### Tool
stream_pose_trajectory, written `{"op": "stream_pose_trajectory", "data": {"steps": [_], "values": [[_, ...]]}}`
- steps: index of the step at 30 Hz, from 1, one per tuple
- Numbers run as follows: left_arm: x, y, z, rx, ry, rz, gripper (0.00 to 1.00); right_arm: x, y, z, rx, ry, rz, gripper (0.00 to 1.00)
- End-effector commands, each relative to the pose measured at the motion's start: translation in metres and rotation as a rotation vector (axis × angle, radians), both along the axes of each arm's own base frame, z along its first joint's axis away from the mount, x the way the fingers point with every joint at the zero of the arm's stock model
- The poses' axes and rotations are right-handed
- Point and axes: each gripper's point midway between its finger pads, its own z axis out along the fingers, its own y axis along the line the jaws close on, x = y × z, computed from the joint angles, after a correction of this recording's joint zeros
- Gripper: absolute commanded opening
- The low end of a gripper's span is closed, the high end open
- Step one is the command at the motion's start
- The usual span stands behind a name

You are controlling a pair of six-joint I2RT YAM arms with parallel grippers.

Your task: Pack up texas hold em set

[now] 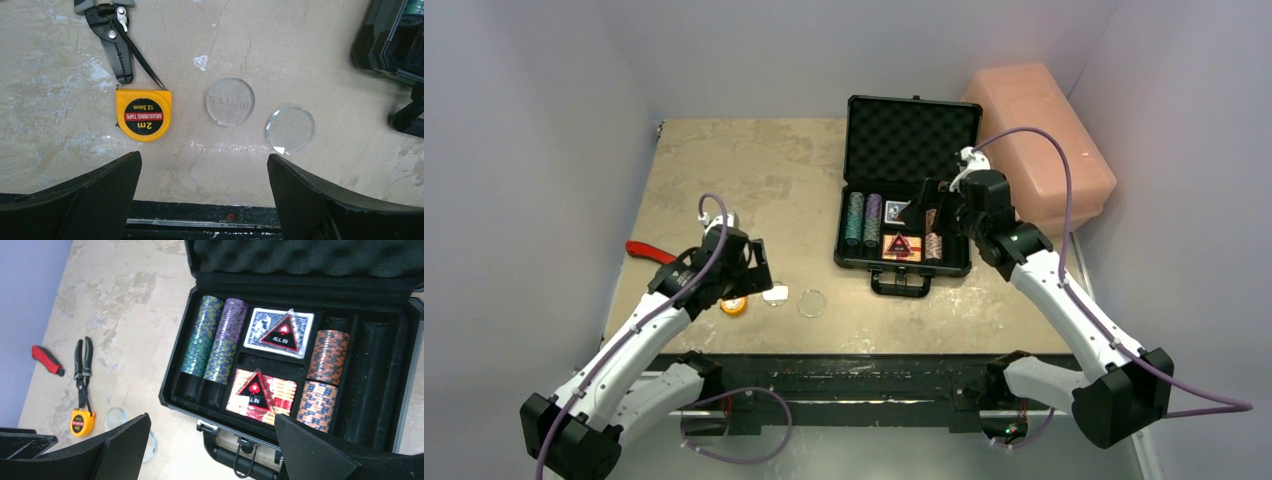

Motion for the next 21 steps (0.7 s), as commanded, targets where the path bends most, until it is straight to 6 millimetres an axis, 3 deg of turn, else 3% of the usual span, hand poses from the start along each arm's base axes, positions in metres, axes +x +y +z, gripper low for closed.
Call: {"op": "stream_pose_trajectory", "data": {"steps": [1, 9, 21], "values": [[-0.005, -0.006, -0.005, 0.022, -0.007, -0.023, 0.97, -0.006, 0.011, 0.008, 0.009, -0.029, 0.023, 0.99], [-0.012, -0.026, -0.009, 0.031, -0.015, -0.157, 0.96, -0.018, 0.027, 0.004, -0.010, -0.020, 0.063, 0.99], [-0.005, -0.064, -0.029, 0.024, 0.000, -0.287, 0.93, -0.026, 0.025, -0.007, -0.033, 0.003, 0.069, 0.99]]}}
